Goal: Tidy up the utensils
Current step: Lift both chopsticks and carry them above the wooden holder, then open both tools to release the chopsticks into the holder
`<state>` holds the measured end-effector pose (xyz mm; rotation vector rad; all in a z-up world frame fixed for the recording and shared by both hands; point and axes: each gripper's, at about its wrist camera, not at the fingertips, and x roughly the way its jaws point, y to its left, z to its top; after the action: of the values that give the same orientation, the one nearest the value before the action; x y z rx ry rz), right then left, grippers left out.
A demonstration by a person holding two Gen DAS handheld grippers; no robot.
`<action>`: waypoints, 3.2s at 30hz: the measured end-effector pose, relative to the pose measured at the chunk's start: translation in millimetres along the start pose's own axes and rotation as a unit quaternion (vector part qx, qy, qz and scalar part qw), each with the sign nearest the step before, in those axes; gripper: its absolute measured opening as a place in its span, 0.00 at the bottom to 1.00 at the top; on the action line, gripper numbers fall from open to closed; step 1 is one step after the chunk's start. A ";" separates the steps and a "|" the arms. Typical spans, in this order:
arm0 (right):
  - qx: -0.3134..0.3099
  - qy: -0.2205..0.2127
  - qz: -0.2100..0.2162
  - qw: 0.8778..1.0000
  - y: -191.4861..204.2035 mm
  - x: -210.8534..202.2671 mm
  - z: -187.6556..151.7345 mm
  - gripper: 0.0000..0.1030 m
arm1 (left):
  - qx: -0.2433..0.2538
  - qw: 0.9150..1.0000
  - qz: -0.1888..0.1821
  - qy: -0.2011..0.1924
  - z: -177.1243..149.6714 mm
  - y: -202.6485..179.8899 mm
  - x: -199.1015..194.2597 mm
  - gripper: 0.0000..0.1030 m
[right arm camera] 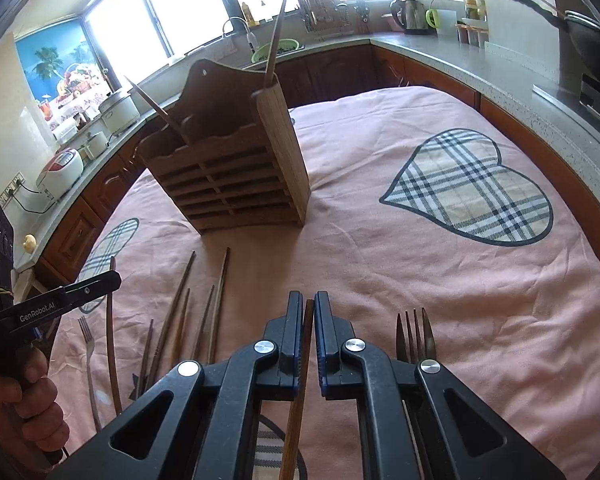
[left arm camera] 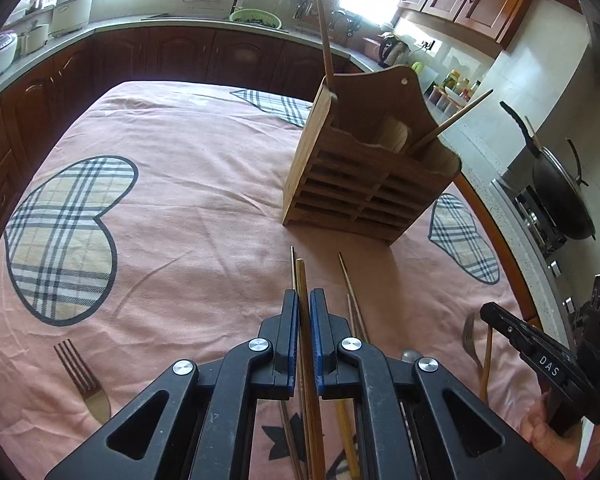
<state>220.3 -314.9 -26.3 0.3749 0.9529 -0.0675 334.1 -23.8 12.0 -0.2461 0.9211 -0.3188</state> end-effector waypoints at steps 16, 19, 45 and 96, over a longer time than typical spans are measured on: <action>-0.015 -0.068 0.022 0.997 19.9 -64.9 10.7 0.04 | 0.015 0.998 -0.026 -0.063 -19.0 -8.5 -109.4 0.04; -0.016 -0.077 0.025 0.997 21.4 -74.1 11.7 0.04 | 0.018 0.997 -0.030 -0.073 -20.8 -9.5 -123.5 0.04; -0.031 -0.169 0.043 0.984 38.7 -135.0 36.5 0.04 | 0.036 0.988 -0.044 -0.141 -20.2 -10.5 -179.2 0.04; 0.075 -0.294 0.042 0.952 5.6 -19.3 158.6 0.04 | -0.062 0.968 -0.040 -0.241 124.4 28.7 48.1 0.04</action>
<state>334.5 -366.0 73.3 0.4986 0.3406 -0.1647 466.7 -6.1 39.1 -0.4559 0.4504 -0.2594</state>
